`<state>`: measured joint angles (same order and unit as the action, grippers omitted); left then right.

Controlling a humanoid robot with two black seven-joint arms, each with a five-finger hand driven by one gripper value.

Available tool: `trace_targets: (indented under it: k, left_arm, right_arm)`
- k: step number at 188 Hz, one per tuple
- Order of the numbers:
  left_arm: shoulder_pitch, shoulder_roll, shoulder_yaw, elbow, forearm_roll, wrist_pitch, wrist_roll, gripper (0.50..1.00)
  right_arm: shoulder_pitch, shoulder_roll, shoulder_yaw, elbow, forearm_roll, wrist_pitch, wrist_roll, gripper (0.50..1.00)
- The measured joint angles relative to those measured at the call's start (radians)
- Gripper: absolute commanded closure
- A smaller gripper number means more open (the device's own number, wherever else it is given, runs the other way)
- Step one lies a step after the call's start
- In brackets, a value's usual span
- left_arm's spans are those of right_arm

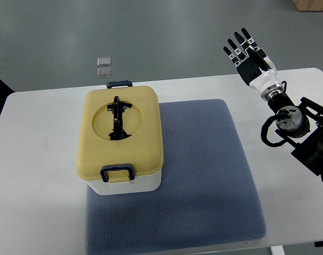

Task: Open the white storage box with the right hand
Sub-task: 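Move the right hand over the box toward the black lid handle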

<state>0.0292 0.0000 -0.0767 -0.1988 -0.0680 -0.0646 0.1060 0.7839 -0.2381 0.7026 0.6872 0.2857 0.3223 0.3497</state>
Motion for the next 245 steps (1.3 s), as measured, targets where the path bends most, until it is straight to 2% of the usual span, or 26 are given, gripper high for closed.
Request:
trace_targets:
  k: [109, 155, 181, 211, 232, 245]
  left_arm:
    - [0.0, 0.0, 0.003, -0.006, 0.001, -0.001, 0.006, 0.5]
    - [0.0, 0.0, 0.005, -0.051, 0.002, -0.002, 0.006, 0.5]
    - [0.0, 0.0, 0.005, -0.059, 0.002, -0.001, 0.006, 0.5]
    - [0.0, 0.0, 0.005, -0.059, 0.002, -0.001, 0.006, 0.5]
    - [0.0, 0.0, 0.004, -0.061, 0.002, -0.001, 0.006, 0.5]
    - [0.0, 0.0, 0.004, -0.062, 0.002, -0.002, 0.006, 0.5]
  right_arm:
    - [0.01, 0.001, -0.002, 0.001, -0.002, -0.001, 0.0, 0.57]
    - [0.078, -0.003, -0.016, 0.025, -0.04, -0.001, -0.001, 0.57]
    - [0.127, -0.033, -0.021, 0.081, -0.243, 0.001, -0.002, 0.57]
    - [0.206, -0.059, -0.038, 0.152, -0.644, 0.007, -0.003, 0.57]
    - [0.293, -0.087, -0.173, 0.189, -0.87, 0.007, 0.004, 0.572]
    - [0.369, -0.102, -0.311, 0.202, -0.937, 0.001, 0.03, 0.572]
